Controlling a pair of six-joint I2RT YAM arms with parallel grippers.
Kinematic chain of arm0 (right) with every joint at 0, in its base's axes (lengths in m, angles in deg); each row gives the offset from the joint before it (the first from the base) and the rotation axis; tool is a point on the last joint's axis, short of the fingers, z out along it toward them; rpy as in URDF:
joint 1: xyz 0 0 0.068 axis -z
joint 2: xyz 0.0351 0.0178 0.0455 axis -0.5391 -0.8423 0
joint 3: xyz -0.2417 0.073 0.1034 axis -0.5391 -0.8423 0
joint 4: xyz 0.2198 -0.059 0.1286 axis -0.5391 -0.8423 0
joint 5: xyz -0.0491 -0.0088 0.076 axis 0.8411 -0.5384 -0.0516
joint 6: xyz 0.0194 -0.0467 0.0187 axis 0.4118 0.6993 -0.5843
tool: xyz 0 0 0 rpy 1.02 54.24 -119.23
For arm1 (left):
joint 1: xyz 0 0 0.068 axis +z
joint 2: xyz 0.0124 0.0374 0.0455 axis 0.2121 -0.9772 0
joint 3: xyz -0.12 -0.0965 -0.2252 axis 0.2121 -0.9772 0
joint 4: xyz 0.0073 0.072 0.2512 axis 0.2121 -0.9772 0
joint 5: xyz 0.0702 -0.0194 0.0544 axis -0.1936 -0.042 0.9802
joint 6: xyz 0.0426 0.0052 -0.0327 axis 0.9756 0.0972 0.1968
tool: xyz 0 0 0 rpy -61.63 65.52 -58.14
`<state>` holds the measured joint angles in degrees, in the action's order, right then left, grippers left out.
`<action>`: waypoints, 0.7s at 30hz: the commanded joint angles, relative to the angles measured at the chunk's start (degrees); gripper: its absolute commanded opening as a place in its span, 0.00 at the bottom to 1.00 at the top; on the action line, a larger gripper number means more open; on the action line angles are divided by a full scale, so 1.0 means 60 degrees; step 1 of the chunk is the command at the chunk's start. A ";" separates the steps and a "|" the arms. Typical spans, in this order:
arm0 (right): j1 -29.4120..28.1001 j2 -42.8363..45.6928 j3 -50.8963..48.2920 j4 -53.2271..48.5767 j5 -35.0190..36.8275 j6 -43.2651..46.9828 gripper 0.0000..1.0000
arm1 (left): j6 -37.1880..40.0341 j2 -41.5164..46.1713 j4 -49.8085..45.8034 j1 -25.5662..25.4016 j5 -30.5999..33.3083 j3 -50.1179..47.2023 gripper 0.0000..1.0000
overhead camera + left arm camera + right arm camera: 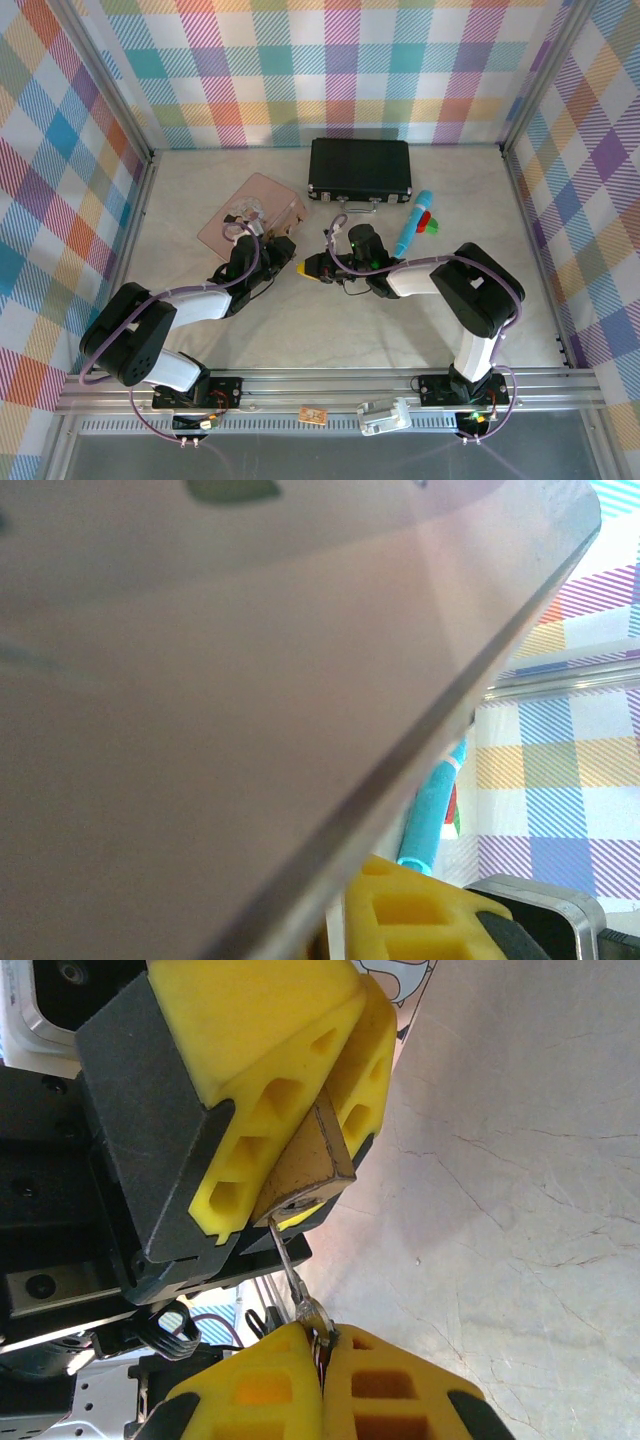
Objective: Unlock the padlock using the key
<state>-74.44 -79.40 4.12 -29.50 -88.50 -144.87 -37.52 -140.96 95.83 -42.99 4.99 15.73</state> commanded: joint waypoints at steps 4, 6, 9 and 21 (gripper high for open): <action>-0.0090 -0.0369 0.0332 0.0276 -0.0110 -0.0131 0.00 | -0.0088 0.0299 0.0536 -0.0223 -0.0162 0.0011 0.00; -0.0090 -0.0430 0.0348 0.0246 -0.0092 -0.0131 0.00 | -0.0117 0.0327 0.0528 -0.0223 -0.0157 0.0012 0.00; -0.0081 -0.0454 0.0387 0.0265 -0.0041 -0.0131 0.00 | -0.0125 0.0389 0.0530 -0.0223 -0.0142 -0.0017 0.00; -0.0090 0.0347 -0.0611 0.0360 0.0619 -0.0819 0.00 | 0.0080 0.0456 0.0778 -0.0226 0.0321 -0.0061 0.00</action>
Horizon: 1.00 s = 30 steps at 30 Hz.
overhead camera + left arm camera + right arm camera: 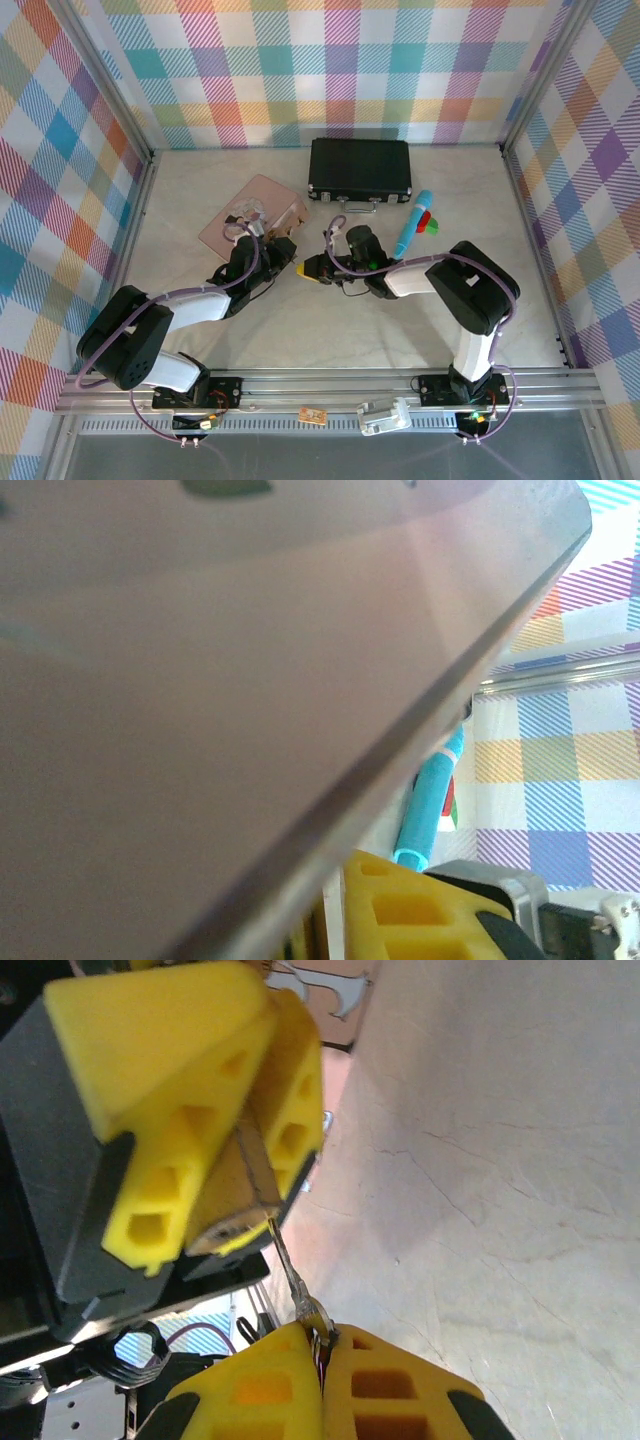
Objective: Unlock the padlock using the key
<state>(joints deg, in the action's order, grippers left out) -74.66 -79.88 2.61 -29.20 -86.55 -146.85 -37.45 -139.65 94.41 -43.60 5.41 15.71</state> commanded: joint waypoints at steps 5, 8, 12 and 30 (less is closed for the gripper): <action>-0.0054 0.1024 -0.1000 0.0416 0.1071 -0.1103 0.00 | 0.0144 0.0000 0.1476 -0.0136 0.0516 -0.0043 0.00; -0.0068 0.1202 -0.1071 0.0426 0.1282 -0.1298 0.00 | 0.0063 -0.0184 0.1751 -0.0150 0.0567 -0.0072 0.00; -0.0085 0.1113 -0.0737 0.0441 0.1157 -0.1339 0.00 | -0.0097 -0.0372 0.2128 -0.0194 0.0596 -0.0172 0.00; -0.0200 0.0296 0.0070 0.0602 0.0934 -0.1524 0.00 | -0.0370 -0.0580 0.2416 -0.0216 0.0669 -0.0336 0.00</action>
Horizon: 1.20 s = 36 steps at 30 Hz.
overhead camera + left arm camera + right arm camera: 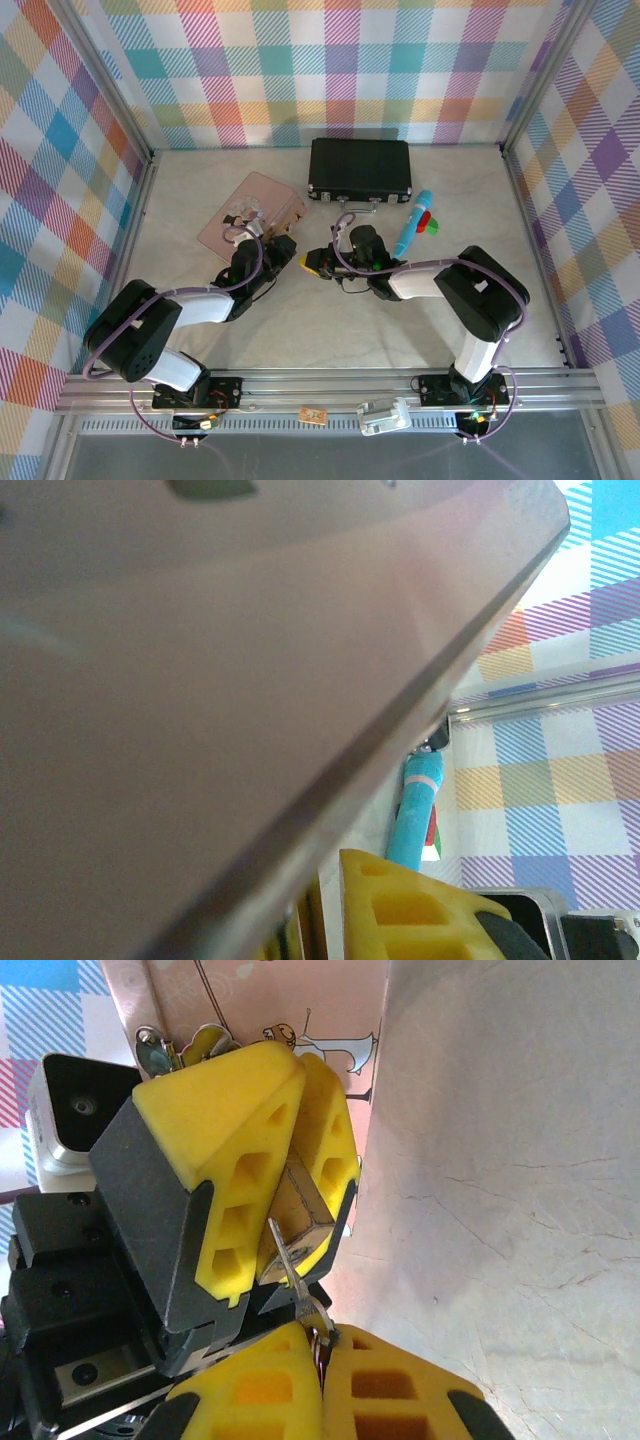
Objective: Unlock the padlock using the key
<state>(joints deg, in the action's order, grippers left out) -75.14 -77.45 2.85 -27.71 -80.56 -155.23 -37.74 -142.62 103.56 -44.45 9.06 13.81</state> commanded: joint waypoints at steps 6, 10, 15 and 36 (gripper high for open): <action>-0.0193 0.0255 -0.0362 0.0177 0.0160 -0.0071 0.00 | -0.0359 -0.0153 0.0909 -0.0082 0.0149 -0.0005 0.00; -0.0319 0.0440 -0.0452 -0.0041 0.0295 -0.0012 0.00 | -0.0386 -0.0146 0.0908 -0.0082 0.0191 -0.0003 0.00; -0.0354 0.0399 -0.0590 0.0115 0.0361 -0.0140 0.00 | -0.0374 -0.0073 0.0850 -0.0096 0.0215 -0.0004 0.00; -0.0501 0.0039 -0.0144 0.0430 0.0404 -0.0090 0.00 | -0.0374 0.0049 0.0667 -0.0315 0.0194 0.0025 0.00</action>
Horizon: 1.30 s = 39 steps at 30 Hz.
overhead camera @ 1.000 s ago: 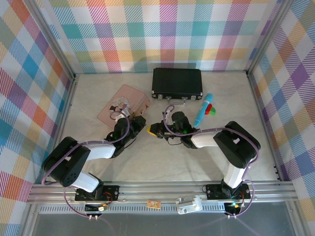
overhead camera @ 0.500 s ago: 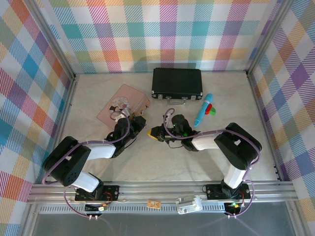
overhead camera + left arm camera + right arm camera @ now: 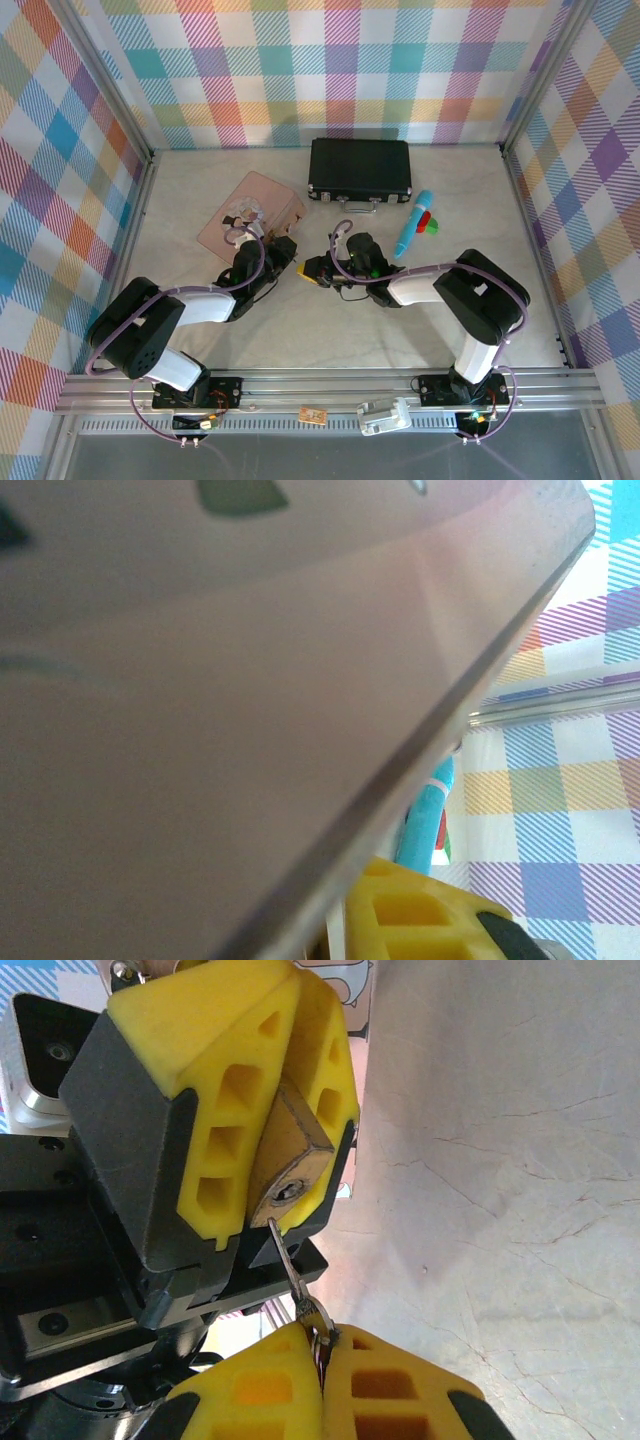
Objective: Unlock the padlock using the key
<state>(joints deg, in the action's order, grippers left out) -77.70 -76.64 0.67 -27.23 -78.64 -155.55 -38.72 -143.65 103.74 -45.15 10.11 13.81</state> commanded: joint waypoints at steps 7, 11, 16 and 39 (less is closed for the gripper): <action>-0.0075 -0.0320 0.0276 0.0340 0.0207 -0.0027 0.00 | -0.0255 0.0171 0.0704 -0.0285 0.0001 0.0040 0.00; -0.0075 -0.0332 0.0200 0.0363 0.0365 -0.0023 0.00 | -0.0254 0.0264 0.0653 -0.0298 0.0045 0.0010 0.00; -0.0075 -0.0074 0.0064 0.0334 0.0514 0.0093 0.00 | -0.0239 0.0260 0.0601 -0.0302 0.0082 -0.0004 0.00; -0.0206 0.0398 -0.0311 0.0362 0.0548 -0.0049 0.00 | -0.0159 0.0040 0.0681 -0.0301 0.0169 -0.0025 0.00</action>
<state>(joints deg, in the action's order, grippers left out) -78.49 -75.51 -0.64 -27.23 -75.69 -155.53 -38.98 -143.67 103.39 -45.98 10.85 13.81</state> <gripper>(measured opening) 0.055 0.146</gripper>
